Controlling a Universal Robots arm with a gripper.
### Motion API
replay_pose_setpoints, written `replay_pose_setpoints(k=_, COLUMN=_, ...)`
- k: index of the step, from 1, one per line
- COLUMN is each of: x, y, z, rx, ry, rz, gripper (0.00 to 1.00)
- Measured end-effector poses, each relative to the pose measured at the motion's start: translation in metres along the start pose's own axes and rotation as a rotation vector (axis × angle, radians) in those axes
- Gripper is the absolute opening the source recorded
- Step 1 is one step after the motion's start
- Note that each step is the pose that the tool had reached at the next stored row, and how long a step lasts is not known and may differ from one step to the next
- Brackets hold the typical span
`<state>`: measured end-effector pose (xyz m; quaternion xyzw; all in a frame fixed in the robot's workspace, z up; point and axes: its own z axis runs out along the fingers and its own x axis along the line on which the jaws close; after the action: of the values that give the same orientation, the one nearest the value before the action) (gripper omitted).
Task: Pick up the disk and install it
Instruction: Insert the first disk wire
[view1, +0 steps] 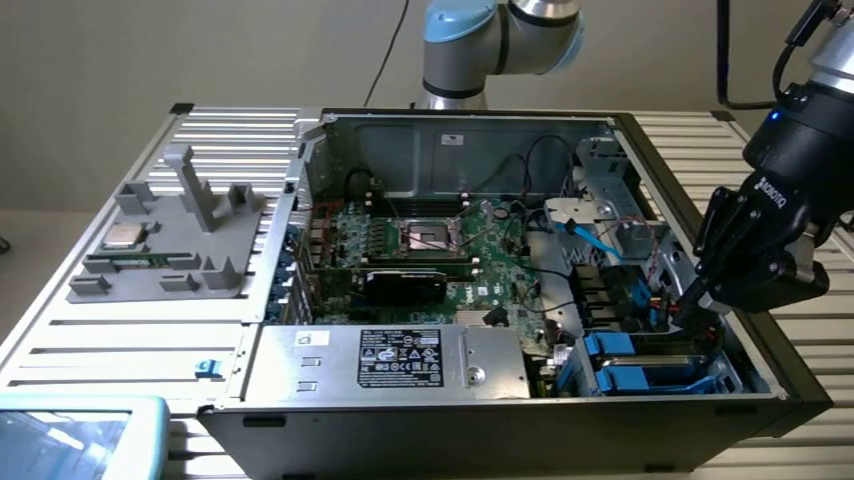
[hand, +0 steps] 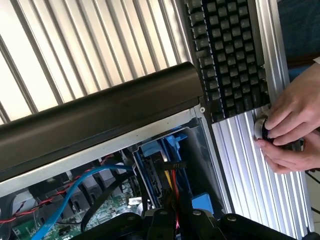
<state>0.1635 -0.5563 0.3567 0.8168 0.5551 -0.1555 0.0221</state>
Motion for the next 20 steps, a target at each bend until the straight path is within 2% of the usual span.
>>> replay_pose_setpoints(k=2, x=0.0003, y=0.0002, z=0.0010, rx=0.0004, ry=-0.0076, rz=0.016, gripper=0.15)
replay_pose_setpoints(k=3, x=0.0004, y=0.0002, z=0.0017, rx=0.0018, ry=-0.0090, rz=0.025, gripper=0.15)
replay_pose_setpoints(k=9, x=0.0015, y=0.0008, z=0.0054, rx=0.0157, ry=-0.0045, rz=0.095, gripper=0.15)
replay_pose_setpoints(k=12, x=0.0019, y=0.0009, z=0.0067, rx=0.0205, ry=-0.0032, rz=0.127, gripper=0.15)
replay_pose_setpoints(k=20, x=0.0024, y=0.0012, z=0.0084, rx=0.0267, ry=-0.0126, rz=0.210, gripper=0.15)
